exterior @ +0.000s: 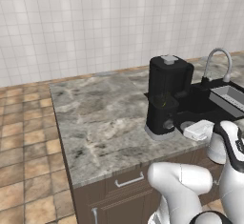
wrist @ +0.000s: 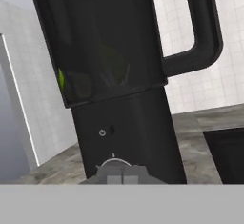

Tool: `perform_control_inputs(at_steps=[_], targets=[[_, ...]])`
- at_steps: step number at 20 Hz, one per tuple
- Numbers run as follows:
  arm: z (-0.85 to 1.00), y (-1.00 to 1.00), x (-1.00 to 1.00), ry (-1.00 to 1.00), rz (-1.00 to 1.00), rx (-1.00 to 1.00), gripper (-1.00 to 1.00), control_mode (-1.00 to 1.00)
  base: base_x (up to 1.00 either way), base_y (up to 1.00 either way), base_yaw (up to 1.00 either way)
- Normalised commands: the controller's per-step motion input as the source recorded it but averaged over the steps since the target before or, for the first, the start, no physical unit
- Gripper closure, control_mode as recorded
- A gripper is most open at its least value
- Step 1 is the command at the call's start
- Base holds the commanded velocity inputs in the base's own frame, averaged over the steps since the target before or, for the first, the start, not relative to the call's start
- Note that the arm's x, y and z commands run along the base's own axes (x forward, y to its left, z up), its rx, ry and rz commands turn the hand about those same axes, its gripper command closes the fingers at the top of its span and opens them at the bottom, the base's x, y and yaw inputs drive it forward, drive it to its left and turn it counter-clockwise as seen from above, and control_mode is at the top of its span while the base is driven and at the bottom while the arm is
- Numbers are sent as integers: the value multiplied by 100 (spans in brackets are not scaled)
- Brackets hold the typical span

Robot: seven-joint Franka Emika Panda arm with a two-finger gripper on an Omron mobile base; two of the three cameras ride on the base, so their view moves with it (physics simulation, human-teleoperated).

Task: Grab the lemon wedges from the fridge, place them in the blender, close the lid, and turn on the blender to create a marinade.

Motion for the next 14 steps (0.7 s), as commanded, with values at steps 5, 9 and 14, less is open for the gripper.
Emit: perform_control_inputs(at_steps=[5, 9, 14], targets=[[-47, 90, 36, -10, -21, -4, 100, -100, 0, 0, 0], [-44, 89, 26, -8, -24, -3, 100, -100, 0, 0, 0], [-53, 96, 1, -7, -27, -6, 100, -100, 0, 0, 0]])
